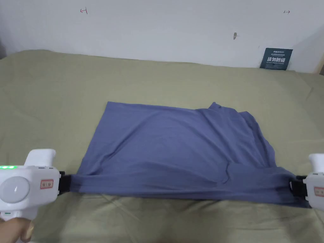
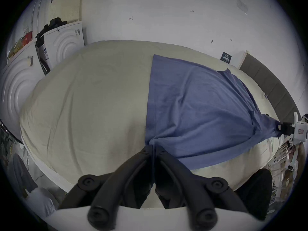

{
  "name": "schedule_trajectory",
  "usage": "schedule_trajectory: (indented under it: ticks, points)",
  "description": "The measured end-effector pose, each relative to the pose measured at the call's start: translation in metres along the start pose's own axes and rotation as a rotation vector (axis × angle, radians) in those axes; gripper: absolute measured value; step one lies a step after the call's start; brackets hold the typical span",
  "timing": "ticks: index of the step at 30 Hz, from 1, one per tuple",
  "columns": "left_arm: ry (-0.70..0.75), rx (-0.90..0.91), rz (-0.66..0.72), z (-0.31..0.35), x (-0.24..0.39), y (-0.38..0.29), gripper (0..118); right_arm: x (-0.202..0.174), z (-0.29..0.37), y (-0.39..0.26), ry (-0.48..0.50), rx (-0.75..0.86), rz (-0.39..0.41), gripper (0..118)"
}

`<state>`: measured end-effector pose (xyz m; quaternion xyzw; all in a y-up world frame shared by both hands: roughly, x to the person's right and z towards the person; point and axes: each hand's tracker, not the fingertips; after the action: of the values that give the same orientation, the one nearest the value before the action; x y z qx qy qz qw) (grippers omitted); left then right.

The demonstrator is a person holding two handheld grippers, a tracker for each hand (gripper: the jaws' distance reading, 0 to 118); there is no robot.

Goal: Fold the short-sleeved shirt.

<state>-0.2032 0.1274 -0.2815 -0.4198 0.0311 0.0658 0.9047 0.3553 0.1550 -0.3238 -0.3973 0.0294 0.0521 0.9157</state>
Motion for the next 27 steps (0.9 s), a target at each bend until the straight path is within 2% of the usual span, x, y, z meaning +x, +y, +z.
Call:
schedule_trajectory:
  ticks: [7, 15, 17, 21, 22, 23, 24, 25, 26, 27]
  points:
    - [-0.003, -0.038, -0.060, -0.020, 0.004, 0.071, 4, 0.005, -0.037, 0.071, 0.004, -0.018, 0.045, 3]
    - [0.007, -0.142, -0.056, -0.093, 0.011, 0.146, 4, 0.005, -0.124, 0.120, -0.010, -0.109, 0.014, 3]
    - [0.016, -0.180, -0.061, -0.114, 0.011, 0.152, 4, 0.009, -0.148, 0.123, -0.019, -0.171, -0.019, 3]
    - [0.026, -0.197, -0.031, -0.139, 0.012, 0.151, 5, 0.016, -0.171, 0.120, 0.022, -0.165, -0.135, 3]
    - [0.027, -0.188, -0.019, -0.141, 0.012, 0.149, 16, 0.018, -0.172, 0.118, 0.038, -0.145, -0.167, 9]
    - [0.026, -0.180, -0.012, -0.141, 0.012, 0.147, 48, 0.019, -0.168, 0.116, 0.043, -0.119, -0.192, 35]
    - [0.048, -0.164, -0.011, -0.140, 0.012, 0.144, 70, 0.022, -0.163, 0.113, 0.035, -0.080, -0.198, 64]
    - [0.061, -0.152, -0.015, -0.136, 0.008, 0.140, 78, 0.022, -0.157, 0.110, 0.029, -0.042, -0.191, 89]
    - [0.059, -0.140, -0.017, -0.131, 0.006, 0.137, 77, 0.021, -0.147, 0.108, 0.035, -0.015, -0.174, 94]
    - [0.059, -0.129, -0.020, -0.125, 0.004, 0.135, 77, 0.020, -0.135, 0.106, 0.042, 0.012, -0.156, 88]
